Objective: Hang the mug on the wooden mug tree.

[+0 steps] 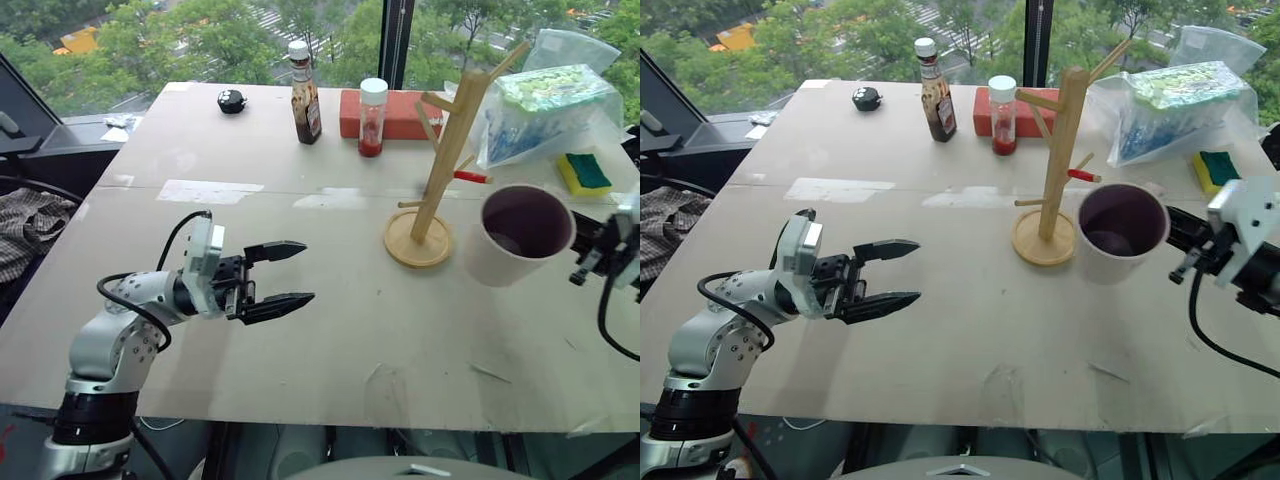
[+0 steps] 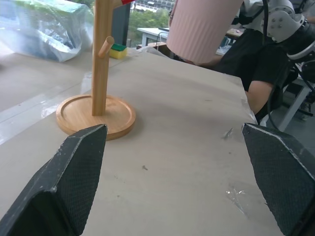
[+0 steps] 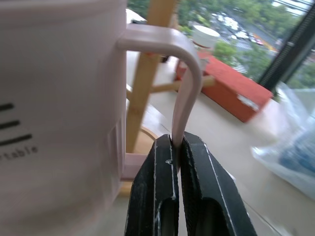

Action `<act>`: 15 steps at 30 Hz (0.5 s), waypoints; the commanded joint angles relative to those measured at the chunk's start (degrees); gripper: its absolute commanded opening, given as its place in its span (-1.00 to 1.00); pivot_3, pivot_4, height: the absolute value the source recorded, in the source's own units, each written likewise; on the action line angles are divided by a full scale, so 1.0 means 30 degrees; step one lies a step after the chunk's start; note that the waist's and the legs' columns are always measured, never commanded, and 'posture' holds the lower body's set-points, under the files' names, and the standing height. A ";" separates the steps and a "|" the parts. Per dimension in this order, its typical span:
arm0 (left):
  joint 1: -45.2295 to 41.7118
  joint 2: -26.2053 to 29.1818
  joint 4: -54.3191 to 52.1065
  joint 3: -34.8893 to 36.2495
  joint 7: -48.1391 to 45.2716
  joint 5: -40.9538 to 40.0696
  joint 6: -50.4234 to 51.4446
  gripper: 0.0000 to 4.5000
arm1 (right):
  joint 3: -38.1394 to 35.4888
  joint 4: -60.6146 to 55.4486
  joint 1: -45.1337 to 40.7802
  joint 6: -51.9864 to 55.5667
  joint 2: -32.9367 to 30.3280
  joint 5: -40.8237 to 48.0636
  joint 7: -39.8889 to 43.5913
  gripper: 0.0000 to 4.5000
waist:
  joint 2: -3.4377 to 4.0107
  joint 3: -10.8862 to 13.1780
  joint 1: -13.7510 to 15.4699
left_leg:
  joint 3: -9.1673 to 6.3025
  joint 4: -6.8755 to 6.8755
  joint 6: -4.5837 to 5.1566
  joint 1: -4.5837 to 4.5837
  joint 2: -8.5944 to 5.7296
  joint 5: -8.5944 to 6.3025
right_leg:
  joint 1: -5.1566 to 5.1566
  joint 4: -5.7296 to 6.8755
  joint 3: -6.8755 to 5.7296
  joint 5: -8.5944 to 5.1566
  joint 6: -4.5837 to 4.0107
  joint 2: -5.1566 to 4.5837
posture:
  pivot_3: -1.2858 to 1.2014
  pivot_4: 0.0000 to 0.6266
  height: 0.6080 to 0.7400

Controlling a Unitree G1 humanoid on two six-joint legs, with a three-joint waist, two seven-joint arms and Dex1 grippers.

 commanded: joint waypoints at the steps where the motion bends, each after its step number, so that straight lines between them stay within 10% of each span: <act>1: 0.0397 0.0267 -0.0957 0.0869 0.0054 -0.0415 -0.0209 1.00 | 0.0826 0.0785 -0.1991 0.0225 -0.0349 0.0001 0.0570 -0.98 | -0.0006 0.0009 0.0065 | 0.0001 0.0000 -0.0002 -0.0016 -0.0002 0.0001 | -0.0008 -0.0007 -0.0005 0.0000 0.0000 -0.0012 | 0.03 -0.52 1.00; 15: 0.2673 0.0089 -0.2911 0.2244 0.1267 -0.0927 -0.0253 1.00 | 0.5299 0.3270 -0.8081 0.1626 0.0071 -0.1490 0.1730 -0.98 | -0.0007 0.0018 -0.0042 | -0.0006 0.0002 -0.0006 -0.0028 -0.0001 0.0003 | -0.0020 -0.0002 -0.0055 0.0000 0.0000 -0.0065 | 0.03 -0.52 1.00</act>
